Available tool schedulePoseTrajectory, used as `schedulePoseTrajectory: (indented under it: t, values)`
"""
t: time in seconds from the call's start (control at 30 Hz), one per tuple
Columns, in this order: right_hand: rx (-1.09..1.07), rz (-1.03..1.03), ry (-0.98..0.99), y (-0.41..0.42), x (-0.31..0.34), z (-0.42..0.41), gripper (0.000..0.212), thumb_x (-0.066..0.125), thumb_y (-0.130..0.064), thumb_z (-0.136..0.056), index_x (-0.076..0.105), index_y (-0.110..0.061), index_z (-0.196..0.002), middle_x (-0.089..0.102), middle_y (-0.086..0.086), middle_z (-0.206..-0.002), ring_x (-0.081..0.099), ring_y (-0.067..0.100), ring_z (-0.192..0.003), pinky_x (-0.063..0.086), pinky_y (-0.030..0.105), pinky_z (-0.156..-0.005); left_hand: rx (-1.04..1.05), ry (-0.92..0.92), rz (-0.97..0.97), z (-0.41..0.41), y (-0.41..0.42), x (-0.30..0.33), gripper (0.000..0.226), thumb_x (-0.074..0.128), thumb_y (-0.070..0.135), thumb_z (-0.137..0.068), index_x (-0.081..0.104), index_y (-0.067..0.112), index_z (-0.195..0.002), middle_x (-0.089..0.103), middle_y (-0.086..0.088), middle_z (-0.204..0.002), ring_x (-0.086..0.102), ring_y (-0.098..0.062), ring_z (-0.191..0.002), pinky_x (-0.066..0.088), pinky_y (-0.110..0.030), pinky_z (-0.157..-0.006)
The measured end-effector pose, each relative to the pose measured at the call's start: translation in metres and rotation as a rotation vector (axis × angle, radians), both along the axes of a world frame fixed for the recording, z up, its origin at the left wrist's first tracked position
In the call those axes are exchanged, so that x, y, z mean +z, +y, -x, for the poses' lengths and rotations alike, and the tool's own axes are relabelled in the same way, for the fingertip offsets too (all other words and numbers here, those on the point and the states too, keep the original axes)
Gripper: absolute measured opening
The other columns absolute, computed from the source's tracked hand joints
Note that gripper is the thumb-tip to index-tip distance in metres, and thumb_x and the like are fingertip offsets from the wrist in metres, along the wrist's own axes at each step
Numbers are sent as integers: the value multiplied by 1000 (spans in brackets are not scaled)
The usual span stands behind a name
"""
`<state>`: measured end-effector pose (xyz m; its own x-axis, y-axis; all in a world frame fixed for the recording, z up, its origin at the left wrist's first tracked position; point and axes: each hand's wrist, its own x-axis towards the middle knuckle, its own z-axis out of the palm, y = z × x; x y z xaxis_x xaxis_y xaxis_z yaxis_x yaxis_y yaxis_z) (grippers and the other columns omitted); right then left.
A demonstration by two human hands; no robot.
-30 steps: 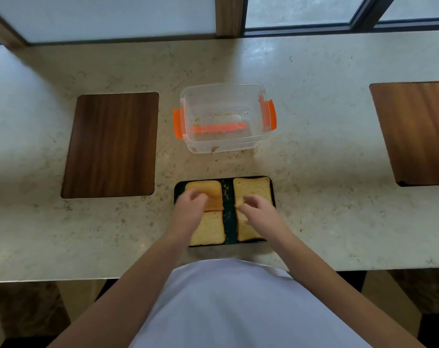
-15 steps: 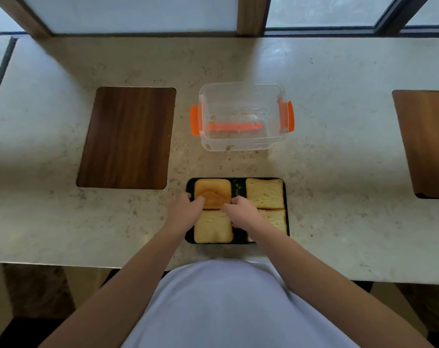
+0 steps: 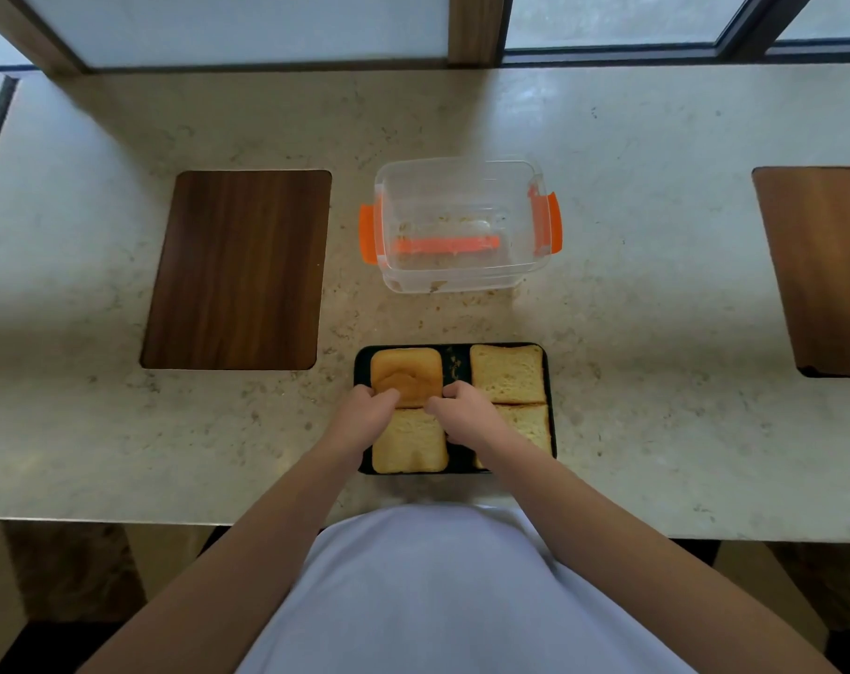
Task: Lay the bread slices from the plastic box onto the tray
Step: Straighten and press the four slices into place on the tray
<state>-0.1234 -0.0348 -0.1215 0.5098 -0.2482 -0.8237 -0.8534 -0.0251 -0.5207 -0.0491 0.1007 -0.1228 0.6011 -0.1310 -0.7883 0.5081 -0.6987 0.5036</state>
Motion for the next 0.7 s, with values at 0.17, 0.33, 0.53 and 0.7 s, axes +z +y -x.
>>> schedulePoseTrajectory:
  t: [0.17,0.33,0.53,0.7]
  values:
    - [-8,2,-1,1,-2,0,68,56,-33,-91,37,-11,-152,59,-3,-101,60,15,-95,55,46,-95,11,-9,23,-5,0,1,18,55,28,-85,43,21,-73,45,-5,-80,46,-21,-74,36,-36,-68]
    - [-28,-13,-14,2,0,1,65,57,-31,-92,39,-11,-151,57,-4,-107,58,12,-95,54,44,-97,-52,-37,5,-5,4,1,18,54,28,-87,48,12,-79,48,-5,-80,48,-19,-72,34,-35,-66]
    - [-118,198,-140,-35,13,28,44,58,-28,-92,59,-15,-135,63,-4,-118,60,15,-108,51,34,-89,-448,-422,17,19,-22,26,59,51,42,-86,49,15,-138,49,0,-126,51,-15,-107,43,-31,-86]
    - [-299,215,-61,-83,16,67,43,58,-23,-94,58,-11,-136,65,4,-124,61,21,-111,54,47,-98,-478,1,133,38,-74,26,62,52,36,-92,39,19,-150,51,-1,-139,56,-10,-102,48,-28,-85]
